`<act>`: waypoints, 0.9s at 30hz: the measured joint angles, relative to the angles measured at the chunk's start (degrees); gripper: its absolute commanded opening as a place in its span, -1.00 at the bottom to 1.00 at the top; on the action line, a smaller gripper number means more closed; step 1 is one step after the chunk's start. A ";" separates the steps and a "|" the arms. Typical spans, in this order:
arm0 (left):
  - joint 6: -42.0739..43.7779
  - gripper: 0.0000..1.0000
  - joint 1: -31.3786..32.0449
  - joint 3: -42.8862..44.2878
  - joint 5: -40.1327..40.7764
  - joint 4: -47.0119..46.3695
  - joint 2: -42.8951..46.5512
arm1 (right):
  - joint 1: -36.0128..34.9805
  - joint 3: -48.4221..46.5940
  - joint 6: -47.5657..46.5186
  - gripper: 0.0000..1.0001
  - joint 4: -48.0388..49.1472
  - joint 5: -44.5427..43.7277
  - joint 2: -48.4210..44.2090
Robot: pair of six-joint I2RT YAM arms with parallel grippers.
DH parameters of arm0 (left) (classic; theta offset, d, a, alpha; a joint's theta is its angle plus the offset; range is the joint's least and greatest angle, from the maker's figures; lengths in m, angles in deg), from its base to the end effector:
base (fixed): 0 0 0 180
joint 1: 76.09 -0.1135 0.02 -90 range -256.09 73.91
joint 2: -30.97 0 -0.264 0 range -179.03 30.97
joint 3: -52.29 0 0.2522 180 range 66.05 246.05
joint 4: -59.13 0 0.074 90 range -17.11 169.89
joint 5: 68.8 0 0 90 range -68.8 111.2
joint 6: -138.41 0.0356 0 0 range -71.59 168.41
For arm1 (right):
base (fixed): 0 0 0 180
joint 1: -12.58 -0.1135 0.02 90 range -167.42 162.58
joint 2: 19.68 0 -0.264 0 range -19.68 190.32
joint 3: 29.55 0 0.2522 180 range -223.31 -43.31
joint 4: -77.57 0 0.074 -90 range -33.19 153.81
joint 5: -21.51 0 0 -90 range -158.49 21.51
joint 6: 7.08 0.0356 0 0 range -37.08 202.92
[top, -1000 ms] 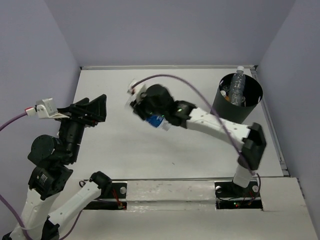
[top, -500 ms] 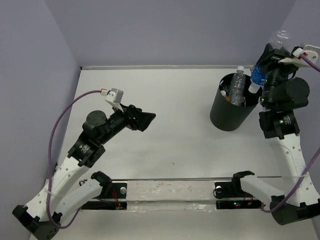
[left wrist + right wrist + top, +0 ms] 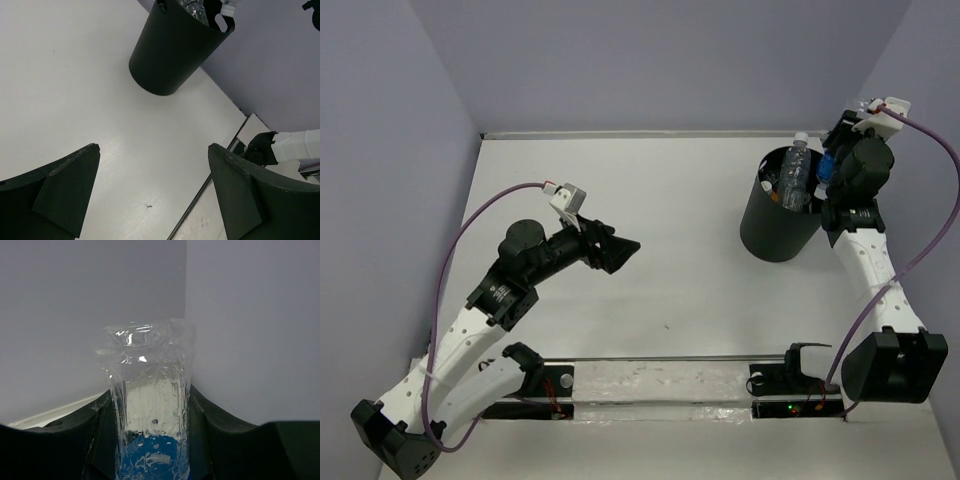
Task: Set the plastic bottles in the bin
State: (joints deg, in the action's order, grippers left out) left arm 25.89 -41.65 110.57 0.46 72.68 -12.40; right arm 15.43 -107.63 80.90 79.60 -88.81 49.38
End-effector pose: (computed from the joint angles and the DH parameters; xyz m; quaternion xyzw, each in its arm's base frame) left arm 0.1405 -0.1117 0.3622 0.1994 0.6702 -0.4461 0.5586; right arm 0.2792 -0.0263 0.4202 0.1407 0.6248 -0.1443 0.7543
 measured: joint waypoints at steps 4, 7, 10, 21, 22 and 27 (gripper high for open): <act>0.48 0.97 0.02 -0.20 0.31 0.02 0.87 | 0.52 3.21 0.61 -0.66 6.03 1.07 0.42; 0.70 0.97 0.02 -0.20 0.68 0.02 1.44 | 0.52 7.89 0.94 -0.59 10.27 2.23 0.28; 0.83 0.97 0.02 -0.20 0.79 0.02 1.51 | 0.52 11.93 1.68 -0.39 12.57 3.23 0.24; 1.03 0.97 0.02 -0.24 1.38 0.02 1.55 | 0.57 18.69 5.77 0.64 14.19 7.39 -6.64; 1.03 0.97 0.02 -0.24 1.44 0.02 1.57 | 0.57 18.69 6.34 0.76 14.03 7.78 -7.30; 1.03 0.97 0.02 -0.24 1.75 0.02 1.57 | 0.57 18.69 7.74 0.75 11.85 8.63 -9.68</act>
State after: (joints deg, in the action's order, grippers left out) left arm 26.91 -41.63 110.33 2.21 72.70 -10.83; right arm 16.00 -88.94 88.64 91.44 -80.17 39.70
